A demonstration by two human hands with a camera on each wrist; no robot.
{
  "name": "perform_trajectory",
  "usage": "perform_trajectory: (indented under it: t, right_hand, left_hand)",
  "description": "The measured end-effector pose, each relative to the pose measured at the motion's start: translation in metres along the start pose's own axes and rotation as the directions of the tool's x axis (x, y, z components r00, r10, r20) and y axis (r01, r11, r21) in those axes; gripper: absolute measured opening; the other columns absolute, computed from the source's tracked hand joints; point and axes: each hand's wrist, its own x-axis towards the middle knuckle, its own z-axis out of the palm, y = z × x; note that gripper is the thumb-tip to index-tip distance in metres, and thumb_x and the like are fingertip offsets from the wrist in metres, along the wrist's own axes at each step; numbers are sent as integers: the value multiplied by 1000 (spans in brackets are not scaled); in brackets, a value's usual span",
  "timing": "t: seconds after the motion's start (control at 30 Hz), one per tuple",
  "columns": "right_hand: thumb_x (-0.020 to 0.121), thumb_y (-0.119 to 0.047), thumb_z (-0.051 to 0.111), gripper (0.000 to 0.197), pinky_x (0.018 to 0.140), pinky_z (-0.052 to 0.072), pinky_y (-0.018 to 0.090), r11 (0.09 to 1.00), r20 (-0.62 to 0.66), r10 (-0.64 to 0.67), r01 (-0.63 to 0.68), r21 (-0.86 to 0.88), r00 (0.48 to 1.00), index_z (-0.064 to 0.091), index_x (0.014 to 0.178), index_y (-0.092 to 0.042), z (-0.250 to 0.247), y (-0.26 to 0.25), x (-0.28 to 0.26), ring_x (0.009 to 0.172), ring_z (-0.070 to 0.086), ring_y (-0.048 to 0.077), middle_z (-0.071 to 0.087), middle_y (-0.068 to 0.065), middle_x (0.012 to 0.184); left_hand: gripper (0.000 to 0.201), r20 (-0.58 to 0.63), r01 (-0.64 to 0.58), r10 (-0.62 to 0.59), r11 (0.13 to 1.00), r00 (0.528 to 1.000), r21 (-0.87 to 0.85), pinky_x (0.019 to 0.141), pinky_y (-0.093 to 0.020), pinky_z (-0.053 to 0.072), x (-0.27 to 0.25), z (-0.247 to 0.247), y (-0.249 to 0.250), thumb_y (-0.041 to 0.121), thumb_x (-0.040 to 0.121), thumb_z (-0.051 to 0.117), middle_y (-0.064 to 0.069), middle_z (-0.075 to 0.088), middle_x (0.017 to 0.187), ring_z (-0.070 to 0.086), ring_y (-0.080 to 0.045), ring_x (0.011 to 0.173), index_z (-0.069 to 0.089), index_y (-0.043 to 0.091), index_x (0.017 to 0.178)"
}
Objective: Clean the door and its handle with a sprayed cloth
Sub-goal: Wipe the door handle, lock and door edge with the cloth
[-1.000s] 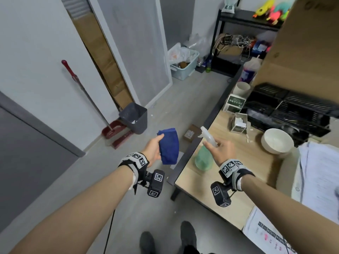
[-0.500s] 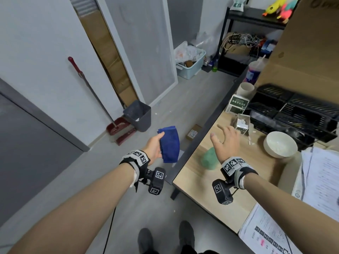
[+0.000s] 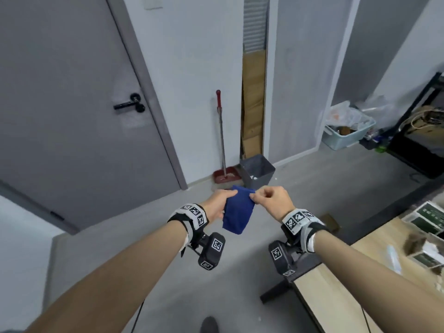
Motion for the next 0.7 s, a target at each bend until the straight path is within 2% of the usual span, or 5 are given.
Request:
perform_trajectory:
  t: [0.13, 0.3, 0.43, 0.53, 0.7]
  right_hand:
    - [87, -31, 67, 29, 71, 52, 42, 989, 45, -97, 91, 115, 994, 54, 68, -13, 61, -46, 32, 70, 57, 17, 60, 2, 70]
    - [99, -36, 56, 25, 70, 46, 36, 962, 8, -153, 147, 228, 988, 52, 79, -22, 134, -108, 69, 73, 54, 14, 58, -3, 75]
    - [102, -24, 57, 18, 63, 47, 20, 950, 96, -222, 193, 245, 970, 56, 87, -14, 180, -151, 94, 65, 60, 3, 65, -3, 71]
    - [98, -26, 60, 13, 70, 48, 33, 957, 306, -275, 231, 172, 911, 63, 89, -17, 213, -175, 112, 72, 60, 17, 67, 13, 75]
    - [93, -19, 51, 15, 74, 48, 29, 940, 517, -340, 289, 179, 785, 66, 95, -16, 263, -205, 134, 77, 60, 13, 68, 4, 81]
  left_hand:
    - [36, -18, -51, 52, 995, 998, 81, 90, -41, 54, -20, -81, 3, 34, 95, 62, -7, 70, 123, 66, -22, 112, 62, 17, 127]
    - [15, -55, -41, 68, 921, 996, 388, 99, -40, 45, -48, -173, 8, 34, 89, 60, -4, 75, 95, 71, -16, 95, 66, 21, 94]
    - [22, -279, -109, 199, 945, 940, 308, 69, -21, 50, -62, -245, 25, 18, 97, 55, -7, 72, 102, 66, -13, 85, 65, 8, 114]
    - [29, -316, -206, 264, 957, 911, 205, 81, -26, 51, -71, -294, 44, 23, 97, 61, -1, 70, 119, 67, -12, 105, 62, 19, 125]
    - [38, -182, -214, 267, 940, 946, 266, 79, -17, 51, -57, -344, 52, 22, 92, 69, 7, 69, 120, 63, -7, 110, 63, 21, 129]
